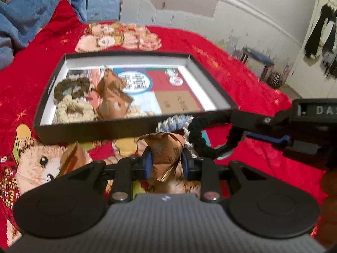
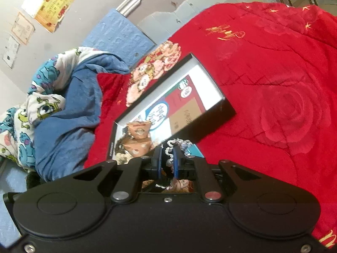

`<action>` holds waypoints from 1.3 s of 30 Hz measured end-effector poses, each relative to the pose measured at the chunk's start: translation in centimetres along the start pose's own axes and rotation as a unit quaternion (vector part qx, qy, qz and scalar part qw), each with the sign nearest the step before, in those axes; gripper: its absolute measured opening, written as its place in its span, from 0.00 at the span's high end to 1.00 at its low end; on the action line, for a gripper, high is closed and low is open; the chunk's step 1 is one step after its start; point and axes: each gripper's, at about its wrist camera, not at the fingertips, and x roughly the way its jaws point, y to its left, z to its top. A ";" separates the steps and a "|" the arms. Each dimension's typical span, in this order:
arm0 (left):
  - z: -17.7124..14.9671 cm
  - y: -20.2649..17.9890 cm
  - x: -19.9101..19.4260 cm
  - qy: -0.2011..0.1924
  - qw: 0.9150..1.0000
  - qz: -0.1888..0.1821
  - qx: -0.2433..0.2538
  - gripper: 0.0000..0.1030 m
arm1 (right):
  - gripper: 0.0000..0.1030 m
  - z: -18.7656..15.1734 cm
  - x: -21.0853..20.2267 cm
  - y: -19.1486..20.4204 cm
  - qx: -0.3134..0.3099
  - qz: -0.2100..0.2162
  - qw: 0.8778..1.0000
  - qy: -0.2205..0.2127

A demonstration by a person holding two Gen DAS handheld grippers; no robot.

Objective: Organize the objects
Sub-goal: 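Lift both held items and carry them over the box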

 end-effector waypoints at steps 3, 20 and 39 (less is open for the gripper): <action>0.5 -0.1 -0.6 -0.016 1.000 -0.005 0.000 0.69 | 0.89 0.1 -0.1 0.3 0.000 0.015 1.000 -0.004; 1.6 -0.3 -1.5 -0.041 0.999 0.011 0.007 0.69 | 0.90 1.2 -0.6 4.8 -0.078 0.034 0.995 -0.047; 4.3 0.3 -2.7 -0.099 0.995 0.011 0.000 0.69 | 0.90 5.0 -1.9 8.5 -0.128 -0.003 0.988 -0.090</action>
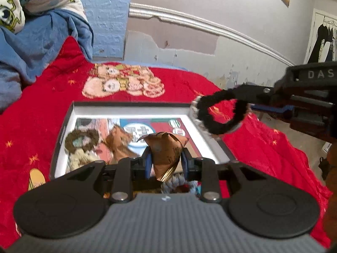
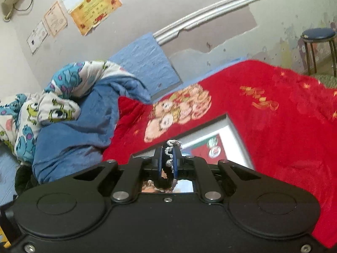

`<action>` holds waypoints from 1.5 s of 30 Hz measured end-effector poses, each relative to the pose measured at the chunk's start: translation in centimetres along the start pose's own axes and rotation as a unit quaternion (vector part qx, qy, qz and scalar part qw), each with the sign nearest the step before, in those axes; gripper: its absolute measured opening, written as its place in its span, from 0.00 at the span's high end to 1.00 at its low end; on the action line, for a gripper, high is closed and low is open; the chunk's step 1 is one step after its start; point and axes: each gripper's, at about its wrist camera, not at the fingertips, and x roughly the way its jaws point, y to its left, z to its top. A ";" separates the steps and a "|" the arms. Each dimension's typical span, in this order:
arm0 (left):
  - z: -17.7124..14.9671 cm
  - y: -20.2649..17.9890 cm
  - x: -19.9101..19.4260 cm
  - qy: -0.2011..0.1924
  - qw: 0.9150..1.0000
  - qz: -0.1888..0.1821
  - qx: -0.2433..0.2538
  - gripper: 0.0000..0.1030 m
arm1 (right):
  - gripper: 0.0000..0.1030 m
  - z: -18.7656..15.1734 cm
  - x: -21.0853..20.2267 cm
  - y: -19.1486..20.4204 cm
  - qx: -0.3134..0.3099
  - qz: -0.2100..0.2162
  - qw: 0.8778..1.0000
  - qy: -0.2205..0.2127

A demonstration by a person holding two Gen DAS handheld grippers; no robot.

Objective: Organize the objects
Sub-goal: 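Lift both held items and carry them over the box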

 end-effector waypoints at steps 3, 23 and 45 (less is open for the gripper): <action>0.9 0.3 -0.1 -0.007 1.000 0.000 -0.005 0.69 | 0.90 0.9 0.0 -0.6 0.013 0.002 1.000 -0.001; 3.8 3.2 2.9 -0.024 0.999 0.016 -0.023 0.69 | 0.90 -0.4 9.4 -3.0 0.072 -0.004 0.997 0.024; 0.9 3.5 5.9 0.012 0.998 -0.002 -0.069 0.69 | 0.90 -1.1 6.5 -6.9 0.122 -0.044 0.992 -0.003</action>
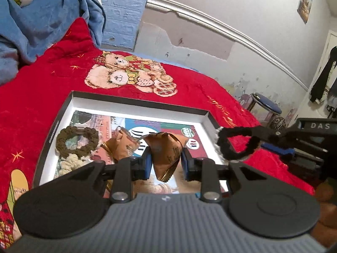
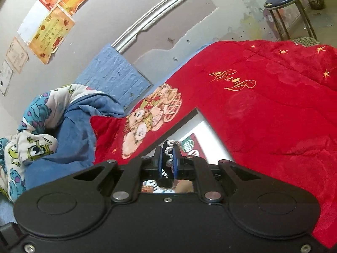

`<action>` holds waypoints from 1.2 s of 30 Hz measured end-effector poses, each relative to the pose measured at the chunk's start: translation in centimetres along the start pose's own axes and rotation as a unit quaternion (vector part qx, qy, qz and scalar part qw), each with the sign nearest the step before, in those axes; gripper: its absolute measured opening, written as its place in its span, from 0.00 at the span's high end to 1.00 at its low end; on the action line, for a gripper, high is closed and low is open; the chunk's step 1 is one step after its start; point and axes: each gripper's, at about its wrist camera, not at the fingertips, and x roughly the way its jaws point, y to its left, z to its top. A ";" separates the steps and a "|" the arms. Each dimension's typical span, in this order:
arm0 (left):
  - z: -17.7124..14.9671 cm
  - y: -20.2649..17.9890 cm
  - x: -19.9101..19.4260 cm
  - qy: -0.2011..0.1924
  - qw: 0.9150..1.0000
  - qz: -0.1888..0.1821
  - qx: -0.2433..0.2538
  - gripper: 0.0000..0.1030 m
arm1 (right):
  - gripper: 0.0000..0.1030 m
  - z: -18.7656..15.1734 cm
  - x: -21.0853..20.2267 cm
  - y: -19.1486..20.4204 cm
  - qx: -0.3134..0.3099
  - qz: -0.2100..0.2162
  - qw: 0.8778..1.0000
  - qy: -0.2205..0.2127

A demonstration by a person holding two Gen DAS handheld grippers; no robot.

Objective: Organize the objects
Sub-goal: 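Lift both held items and carry them over the box, then lower the snack packet and black scrunchie onto the textbook in the box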

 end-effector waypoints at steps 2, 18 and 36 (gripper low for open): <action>0.2 0.3 0.3 0.002 1.000 -0.001 0.000 0.69 | 0.90 0.0 0.1 0.2 -0.004 -0.002 1.000 0.003; 0.3 -0.4 3.1 0.021 1.000 -0.005 0.017 0.69 | 0.90 -1.3 4.7 1.5 -0.050 -0.062 0.995 0.052; -2.8 -2.5 6.0 0.060 0.996 0.009 0.062 0.69 | 0.90 -2.2 5.5 0.0 -0.057 -0.071 0.992 0.086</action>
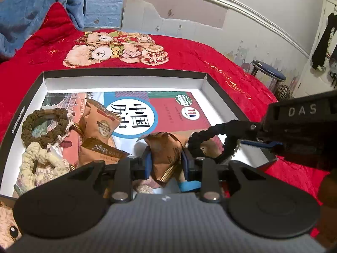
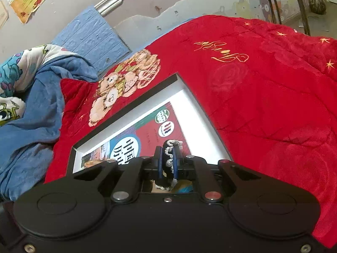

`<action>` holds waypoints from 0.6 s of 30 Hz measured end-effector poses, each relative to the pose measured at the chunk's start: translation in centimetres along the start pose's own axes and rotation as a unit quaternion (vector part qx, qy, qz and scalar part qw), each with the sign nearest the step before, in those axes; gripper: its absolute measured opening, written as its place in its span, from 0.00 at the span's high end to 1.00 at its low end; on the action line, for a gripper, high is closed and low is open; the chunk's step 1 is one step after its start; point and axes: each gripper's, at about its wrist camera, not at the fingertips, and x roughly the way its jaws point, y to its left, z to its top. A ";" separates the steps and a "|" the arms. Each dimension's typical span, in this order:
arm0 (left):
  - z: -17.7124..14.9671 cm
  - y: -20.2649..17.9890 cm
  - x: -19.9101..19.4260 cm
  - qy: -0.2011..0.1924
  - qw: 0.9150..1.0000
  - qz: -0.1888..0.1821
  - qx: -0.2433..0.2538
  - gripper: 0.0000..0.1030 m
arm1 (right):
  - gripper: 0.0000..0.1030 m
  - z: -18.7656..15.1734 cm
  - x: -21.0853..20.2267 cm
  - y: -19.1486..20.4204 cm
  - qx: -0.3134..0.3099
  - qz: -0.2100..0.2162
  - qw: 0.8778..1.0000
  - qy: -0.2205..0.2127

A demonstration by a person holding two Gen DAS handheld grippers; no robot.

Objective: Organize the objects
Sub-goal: 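Lower the snack packet and black scrunchie onto the textbook in the box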

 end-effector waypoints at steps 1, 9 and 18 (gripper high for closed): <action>0.0 0.0 0.0 -0.001 1.000 0.003 0.002 0.68 | 0.90 0.0 0.0 0.1 -0.003 0.001 1.000 0.002; 0.1 -0.1 0.3 -0.009 1.000 0.003 0.004 0.68 | 0.90 0.0 0.5 0.0 -0.012 -0.001 1.000 0.019; 0.2 -0.3 0.4 -0.003 1.000 0.000 0.011 0.67 | 0.90 0.0 0.8 0.3 -0.032 -0.026 0.999 0.033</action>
